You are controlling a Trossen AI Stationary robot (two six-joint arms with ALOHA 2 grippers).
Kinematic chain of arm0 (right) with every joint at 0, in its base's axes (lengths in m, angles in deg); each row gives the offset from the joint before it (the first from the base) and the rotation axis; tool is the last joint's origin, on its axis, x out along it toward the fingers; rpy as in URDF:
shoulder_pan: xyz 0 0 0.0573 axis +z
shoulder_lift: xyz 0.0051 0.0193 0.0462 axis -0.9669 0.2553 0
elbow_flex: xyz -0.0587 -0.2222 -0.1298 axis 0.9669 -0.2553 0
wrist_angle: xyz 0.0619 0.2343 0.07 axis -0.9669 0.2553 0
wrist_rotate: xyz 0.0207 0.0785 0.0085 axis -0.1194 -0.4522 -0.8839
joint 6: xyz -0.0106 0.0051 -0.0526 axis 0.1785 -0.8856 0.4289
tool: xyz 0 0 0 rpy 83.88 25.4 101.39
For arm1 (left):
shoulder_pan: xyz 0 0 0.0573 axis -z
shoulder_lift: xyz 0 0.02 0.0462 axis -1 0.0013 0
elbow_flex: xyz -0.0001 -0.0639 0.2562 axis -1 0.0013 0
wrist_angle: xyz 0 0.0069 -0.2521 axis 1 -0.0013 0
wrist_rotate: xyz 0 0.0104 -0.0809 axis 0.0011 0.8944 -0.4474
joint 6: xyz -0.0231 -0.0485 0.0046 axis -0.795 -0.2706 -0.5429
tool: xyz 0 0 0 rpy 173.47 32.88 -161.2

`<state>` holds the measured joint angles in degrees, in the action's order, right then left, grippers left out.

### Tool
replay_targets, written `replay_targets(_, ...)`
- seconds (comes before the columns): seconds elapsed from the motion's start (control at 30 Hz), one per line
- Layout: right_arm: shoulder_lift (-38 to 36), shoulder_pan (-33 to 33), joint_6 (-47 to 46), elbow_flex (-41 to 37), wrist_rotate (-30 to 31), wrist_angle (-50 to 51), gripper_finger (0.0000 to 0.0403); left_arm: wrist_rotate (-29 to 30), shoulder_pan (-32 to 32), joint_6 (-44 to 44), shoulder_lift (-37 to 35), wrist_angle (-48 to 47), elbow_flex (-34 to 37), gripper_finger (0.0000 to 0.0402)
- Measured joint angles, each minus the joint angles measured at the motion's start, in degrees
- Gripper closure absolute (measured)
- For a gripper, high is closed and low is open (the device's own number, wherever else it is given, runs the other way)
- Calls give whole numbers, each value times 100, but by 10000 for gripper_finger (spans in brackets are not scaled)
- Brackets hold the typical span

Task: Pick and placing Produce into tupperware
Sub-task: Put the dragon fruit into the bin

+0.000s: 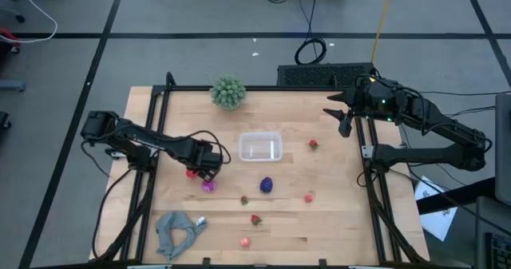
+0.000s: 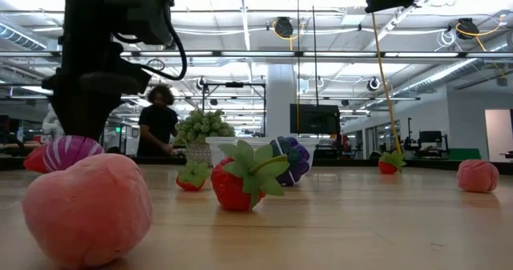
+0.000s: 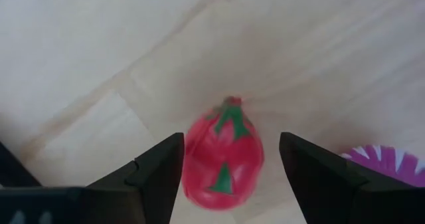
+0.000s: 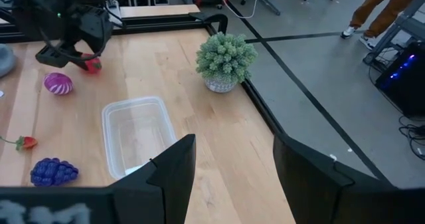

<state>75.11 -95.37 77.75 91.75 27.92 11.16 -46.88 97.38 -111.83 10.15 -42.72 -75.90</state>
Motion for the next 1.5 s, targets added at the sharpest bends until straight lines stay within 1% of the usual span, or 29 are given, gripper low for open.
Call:
replay_targets(0.3, 2, 0, -174, -1, 0, 2, 209, 92, 54, -25, 9, -156, 4, 146)
replay_targets(0.43, 0, 0, -183, -1, 0, 2, 209, 127, 82, -164, 9, -162, 83, 146)
replay_targets(0.83, 0, 0, -168, -1, 0, -2, 209, -28, 359, -571, 9, -118, 366, 146)
replay_targets(1.5, -45, 0, -207, -1, -1, -61, 209, -98, 622, -741, 9, -132, 387, 146)
